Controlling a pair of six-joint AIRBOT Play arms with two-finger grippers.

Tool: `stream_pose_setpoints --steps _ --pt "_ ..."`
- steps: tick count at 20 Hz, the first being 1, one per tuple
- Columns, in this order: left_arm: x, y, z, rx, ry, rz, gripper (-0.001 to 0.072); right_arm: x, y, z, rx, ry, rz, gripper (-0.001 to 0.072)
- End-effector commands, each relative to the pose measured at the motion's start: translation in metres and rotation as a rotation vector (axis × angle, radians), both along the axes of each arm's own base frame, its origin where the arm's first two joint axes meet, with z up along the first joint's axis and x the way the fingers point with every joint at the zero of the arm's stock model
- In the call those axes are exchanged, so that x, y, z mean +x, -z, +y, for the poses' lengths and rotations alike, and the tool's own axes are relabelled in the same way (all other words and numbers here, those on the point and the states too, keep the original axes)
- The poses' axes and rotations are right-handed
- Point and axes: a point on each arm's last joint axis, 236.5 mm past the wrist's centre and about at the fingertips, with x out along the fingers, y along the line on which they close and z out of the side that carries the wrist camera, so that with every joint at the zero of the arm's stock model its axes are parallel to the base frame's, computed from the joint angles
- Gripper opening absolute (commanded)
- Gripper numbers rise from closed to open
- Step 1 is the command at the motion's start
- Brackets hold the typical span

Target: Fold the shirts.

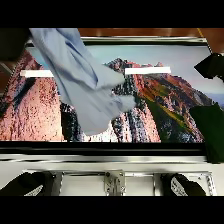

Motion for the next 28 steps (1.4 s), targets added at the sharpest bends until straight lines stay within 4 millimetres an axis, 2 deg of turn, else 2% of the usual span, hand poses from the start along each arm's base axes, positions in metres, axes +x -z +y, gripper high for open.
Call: stream_pose_setpoints --steps 1,4,7,9,10,12,14,16,18,22,25,28 --pt "0.006 0.105 -0.004 0.183 0.000 0.252 0.0033 -0.028 0.021 0.006 -0.008 -0.036 0.122 0.0681" --pt "0.015 0.215 -0.010 0.208 -0.047 0.457 0.0034 -0.034 0.082 0.014 0.060 -0.051 0.275 0.0680" --pt "0.009 0.324 -0.005 0.209 -0.130 0.660 0.0033 -0.040 0.156 0.030 0.189 -0.044 0.410 0.0680" --pt "-0.005 0.377 0.004 0.249 -0.171 0.786 0.0033 -0.050 0.204 0.040 0.263 -0.022 0.492 0.0681" --pt "-0.011 0.392 0.006 0.270 -0.175 0.822 0.0034 -0.059 0.226 0.047 0.298 -0.025 0.533 0.0681" --pt "-0.013 0.406 0.008 0.299 -0.175 0.849 0.0033 -0.082 0.266 0.062 0.369 -0.036 0.641 0.0681" --pt "-0.011 0.404 0.007 0.296 -0.171 0.838 0.0034 -0.104 0.301 0.077 0.445 -0.047 0.759 0.0681" --pt "-0.010 0.403 0.007 0.294 -0.171 0.836 0.0034 -0.113 0.326 0.088 0.519 -0.041 0.832 0.0681" --pt "-0.011 0.403 0.007 0.294 -0.171 0.836 0.0034 -0.111 0.347 0.097 0.535 -0.031 0.872 0.0681" --pt "-0.012 0.403 0.008 0.298 -0.171 0.843 0.0033 -0.086 0.373 0.138 0.589 -0.047 0.835 0.0681" --pt "-0.014 0.400 0.008 0.298 -0.171 0.842 0.0034 -0.066 0.386 0.136 0.612 0.041 0.797 0.0681" --pt "-0.008 0.395 0.005 0.276 -0.168 0.812 0.0034 -0.060 0.388 0.138 0.641 0.071 0.792 0.0680"
